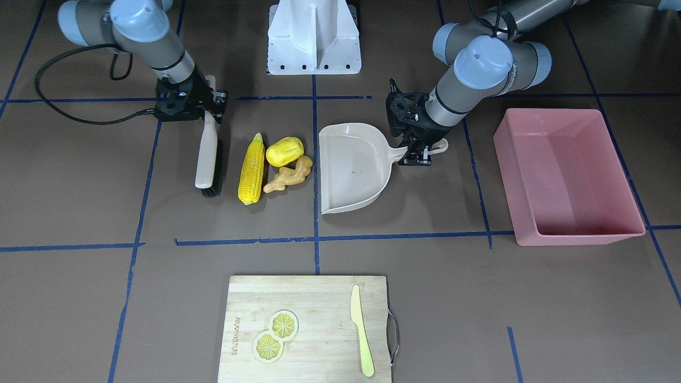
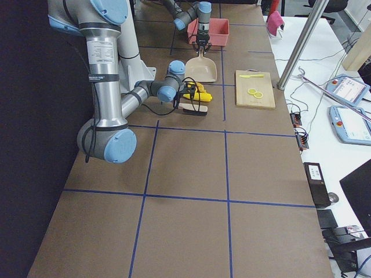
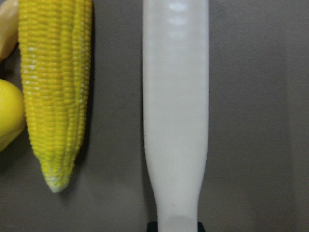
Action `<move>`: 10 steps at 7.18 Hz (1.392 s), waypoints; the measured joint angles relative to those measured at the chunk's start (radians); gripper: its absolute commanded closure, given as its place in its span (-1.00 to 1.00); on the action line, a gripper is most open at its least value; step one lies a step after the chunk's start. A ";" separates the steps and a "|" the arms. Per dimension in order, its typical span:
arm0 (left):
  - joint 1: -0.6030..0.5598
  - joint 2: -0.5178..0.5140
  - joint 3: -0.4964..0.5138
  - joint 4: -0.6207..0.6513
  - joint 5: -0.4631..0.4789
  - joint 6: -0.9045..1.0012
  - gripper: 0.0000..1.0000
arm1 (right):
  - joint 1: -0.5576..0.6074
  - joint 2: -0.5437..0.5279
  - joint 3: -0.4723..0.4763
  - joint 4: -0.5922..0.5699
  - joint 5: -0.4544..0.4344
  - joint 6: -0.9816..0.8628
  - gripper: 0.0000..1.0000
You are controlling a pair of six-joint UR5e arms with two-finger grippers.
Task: Sweep and dump trash into bin
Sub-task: 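Lift the white brush with the right gripper and lower it behind the corn, then sweep the corn, potato and ginger into the dustpan with the brush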
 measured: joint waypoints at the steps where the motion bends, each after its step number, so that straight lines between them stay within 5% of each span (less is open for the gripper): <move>1: 0.000 0.000 0.002 0.000 0.000 0.000 0.98 | -0.009 0.049 -0.033 -0.007 -0.008 0.007 1.00; 10: 0.020 -0.003 0.010 0.000 0.000 -0.034 0.97 | -0.033 0.204 -0.124 -0.012 -0.019 0.032 1.00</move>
